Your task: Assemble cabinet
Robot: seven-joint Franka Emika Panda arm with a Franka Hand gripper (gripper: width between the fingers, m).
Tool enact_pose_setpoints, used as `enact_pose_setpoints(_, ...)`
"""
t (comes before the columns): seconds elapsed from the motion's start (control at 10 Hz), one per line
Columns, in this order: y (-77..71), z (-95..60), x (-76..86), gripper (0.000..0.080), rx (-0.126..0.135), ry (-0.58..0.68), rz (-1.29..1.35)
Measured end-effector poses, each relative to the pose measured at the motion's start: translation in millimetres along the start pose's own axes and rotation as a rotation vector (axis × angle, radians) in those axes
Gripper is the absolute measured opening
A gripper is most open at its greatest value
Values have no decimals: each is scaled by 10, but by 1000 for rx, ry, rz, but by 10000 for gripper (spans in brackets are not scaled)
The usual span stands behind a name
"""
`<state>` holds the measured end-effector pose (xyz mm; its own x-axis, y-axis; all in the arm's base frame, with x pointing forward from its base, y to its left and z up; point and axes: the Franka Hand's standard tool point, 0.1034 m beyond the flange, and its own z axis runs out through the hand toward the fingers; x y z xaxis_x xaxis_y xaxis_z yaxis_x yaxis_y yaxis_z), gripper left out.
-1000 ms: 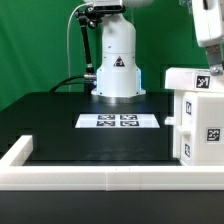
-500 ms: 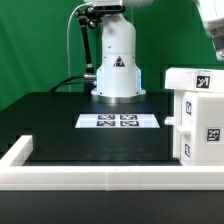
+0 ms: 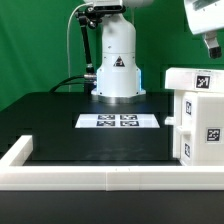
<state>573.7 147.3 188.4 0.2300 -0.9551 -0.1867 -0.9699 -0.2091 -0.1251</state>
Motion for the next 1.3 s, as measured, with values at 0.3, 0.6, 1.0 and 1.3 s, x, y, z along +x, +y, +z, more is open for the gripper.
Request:
enact_pose_setpoints(0.3, -26, -12, -25, 796, -22, -3, -297)
enact_pose_setpoints(0.6, -22, -7, -27, 796, -26, -4, -507)
enact_pose_setpoints(1.0, -18, -21, -114, 796, -82, 19, -972)
enact_pose_setpoints(1.3, -1, -9, -59, 796, -110, -10, -1320)
